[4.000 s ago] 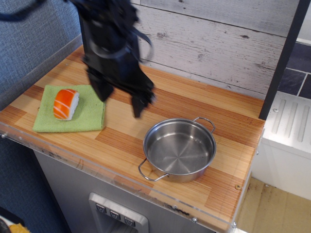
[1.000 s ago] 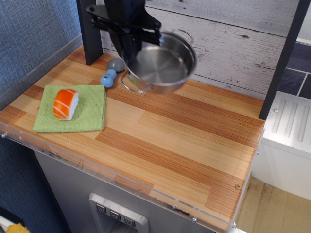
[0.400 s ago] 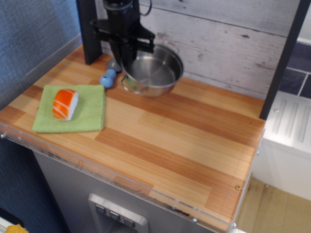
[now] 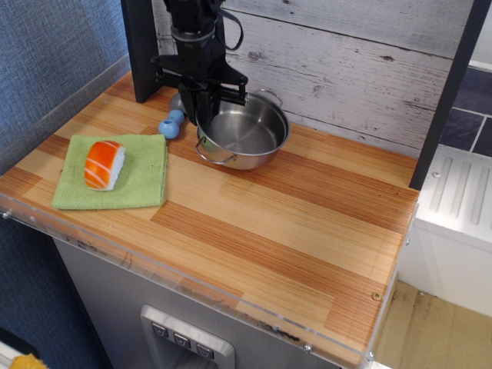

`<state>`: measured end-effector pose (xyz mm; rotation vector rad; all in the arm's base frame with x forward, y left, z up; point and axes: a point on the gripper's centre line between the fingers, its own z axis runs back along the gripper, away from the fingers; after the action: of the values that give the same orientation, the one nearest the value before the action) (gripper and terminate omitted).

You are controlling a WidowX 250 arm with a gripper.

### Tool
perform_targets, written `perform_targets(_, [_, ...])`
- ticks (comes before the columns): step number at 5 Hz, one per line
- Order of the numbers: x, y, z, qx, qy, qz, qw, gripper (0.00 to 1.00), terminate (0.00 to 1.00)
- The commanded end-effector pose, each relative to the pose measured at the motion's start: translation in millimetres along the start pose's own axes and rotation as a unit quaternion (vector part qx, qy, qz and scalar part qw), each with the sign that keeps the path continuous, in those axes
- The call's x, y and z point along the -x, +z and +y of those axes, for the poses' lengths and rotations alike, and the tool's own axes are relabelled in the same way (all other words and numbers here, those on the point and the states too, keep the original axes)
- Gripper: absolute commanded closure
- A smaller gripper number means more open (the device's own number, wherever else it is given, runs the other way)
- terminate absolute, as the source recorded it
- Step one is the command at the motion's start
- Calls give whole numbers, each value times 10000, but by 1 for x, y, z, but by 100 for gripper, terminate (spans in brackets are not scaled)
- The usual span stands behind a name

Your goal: Move the pot to the right of the blue object.

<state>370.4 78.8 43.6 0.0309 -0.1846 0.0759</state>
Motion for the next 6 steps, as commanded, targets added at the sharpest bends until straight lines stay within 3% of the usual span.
perform_targets(1, [-3,3,12,-40,49,-169,9998,100,0])
perform_targets(3, [1,-4,9,15,79,-131,9999,100,0])
perform_targets(4, [4,-8,7,14,102,52,9999,0,0])
perform_targets(6, [7,-7,7,-154,254,106,9995,0,0])
